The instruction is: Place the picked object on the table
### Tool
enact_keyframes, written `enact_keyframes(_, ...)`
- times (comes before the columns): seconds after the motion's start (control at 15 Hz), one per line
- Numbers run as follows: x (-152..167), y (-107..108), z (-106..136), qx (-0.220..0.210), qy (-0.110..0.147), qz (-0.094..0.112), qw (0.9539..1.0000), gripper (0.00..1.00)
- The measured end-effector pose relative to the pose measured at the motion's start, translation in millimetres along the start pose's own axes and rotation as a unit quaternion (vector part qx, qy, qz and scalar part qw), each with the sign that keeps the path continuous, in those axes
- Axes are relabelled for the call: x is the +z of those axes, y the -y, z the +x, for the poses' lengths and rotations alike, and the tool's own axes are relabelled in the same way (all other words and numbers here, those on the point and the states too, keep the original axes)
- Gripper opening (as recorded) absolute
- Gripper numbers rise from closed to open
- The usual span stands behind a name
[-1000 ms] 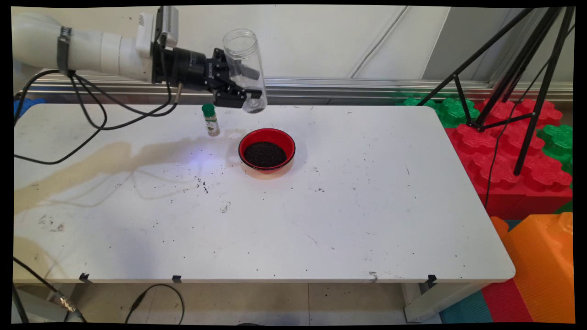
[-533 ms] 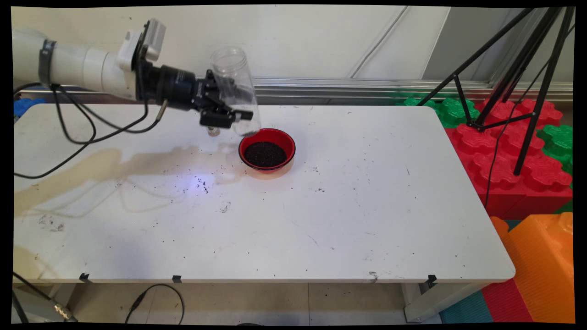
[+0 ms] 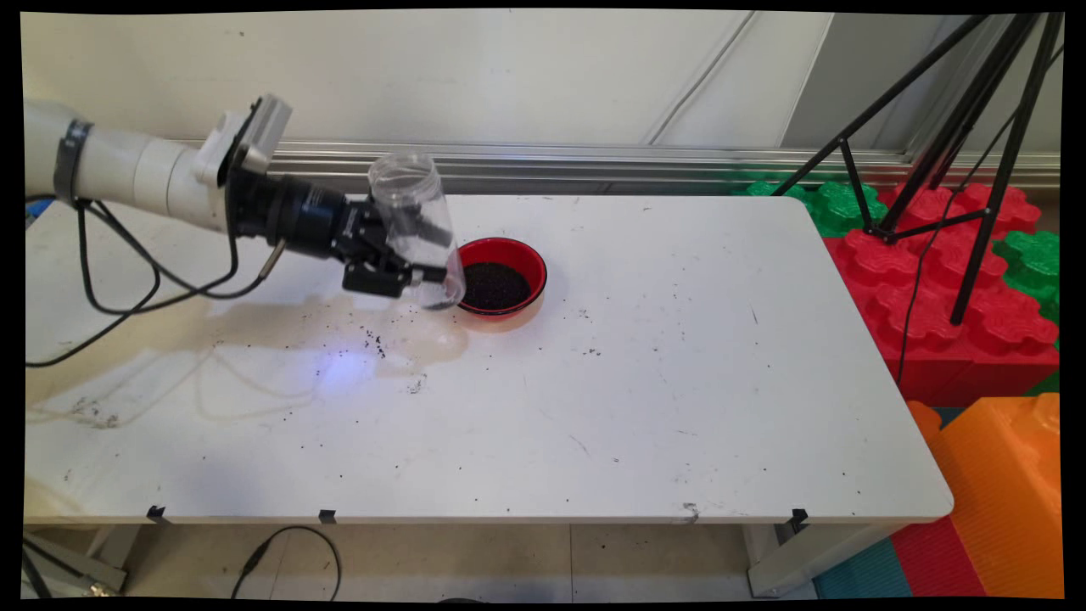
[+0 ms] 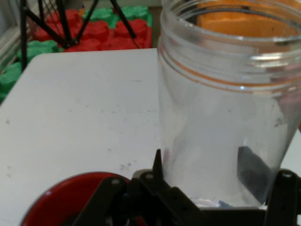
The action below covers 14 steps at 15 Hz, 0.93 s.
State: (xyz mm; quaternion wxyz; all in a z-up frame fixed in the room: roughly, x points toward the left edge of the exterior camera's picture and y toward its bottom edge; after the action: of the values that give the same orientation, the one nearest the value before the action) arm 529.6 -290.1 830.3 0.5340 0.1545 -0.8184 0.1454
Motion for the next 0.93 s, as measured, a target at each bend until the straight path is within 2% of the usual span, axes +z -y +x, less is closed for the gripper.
enact_keyframes(0.4,6.1,-16.3,-28.2,-0.006,0.006,-0.023,0.9997,0.00)
enact_keyframes(0.93,23.3,-36.6,-75.5,-0.015,0.028,-0.050,0.9982,0.00)
